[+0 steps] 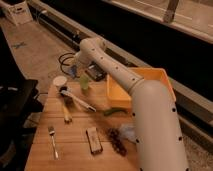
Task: Place sponge in plastic cup
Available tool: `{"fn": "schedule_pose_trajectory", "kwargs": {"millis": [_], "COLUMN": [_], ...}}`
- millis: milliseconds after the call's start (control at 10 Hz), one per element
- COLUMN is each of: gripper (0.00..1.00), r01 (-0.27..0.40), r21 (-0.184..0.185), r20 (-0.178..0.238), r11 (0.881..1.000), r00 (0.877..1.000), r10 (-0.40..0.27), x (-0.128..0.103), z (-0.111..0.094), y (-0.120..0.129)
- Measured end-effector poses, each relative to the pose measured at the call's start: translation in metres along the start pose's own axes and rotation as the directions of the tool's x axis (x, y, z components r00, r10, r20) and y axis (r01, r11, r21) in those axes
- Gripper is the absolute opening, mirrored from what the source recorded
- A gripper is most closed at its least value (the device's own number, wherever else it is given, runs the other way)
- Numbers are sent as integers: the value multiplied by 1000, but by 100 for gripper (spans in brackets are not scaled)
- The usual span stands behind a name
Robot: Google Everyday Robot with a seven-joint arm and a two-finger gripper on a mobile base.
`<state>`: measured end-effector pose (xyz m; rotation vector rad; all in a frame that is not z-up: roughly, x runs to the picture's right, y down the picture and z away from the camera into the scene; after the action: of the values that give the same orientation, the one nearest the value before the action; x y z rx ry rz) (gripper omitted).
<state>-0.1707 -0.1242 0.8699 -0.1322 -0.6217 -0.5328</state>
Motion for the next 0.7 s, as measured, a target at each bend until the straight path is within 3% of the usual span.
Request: {"fn": "schedule_pose_trajectory", "kwargs": {"millis": [400,700], "gripper": [0,0], "r01": [-8,-44], "r21": [-2,4], "r20": [-4,-10], "r11": [1000,999], "r00": [1000,999], "r10": [8,44], "x": [2,7], "z": [0,21], "y": [1,12]}}
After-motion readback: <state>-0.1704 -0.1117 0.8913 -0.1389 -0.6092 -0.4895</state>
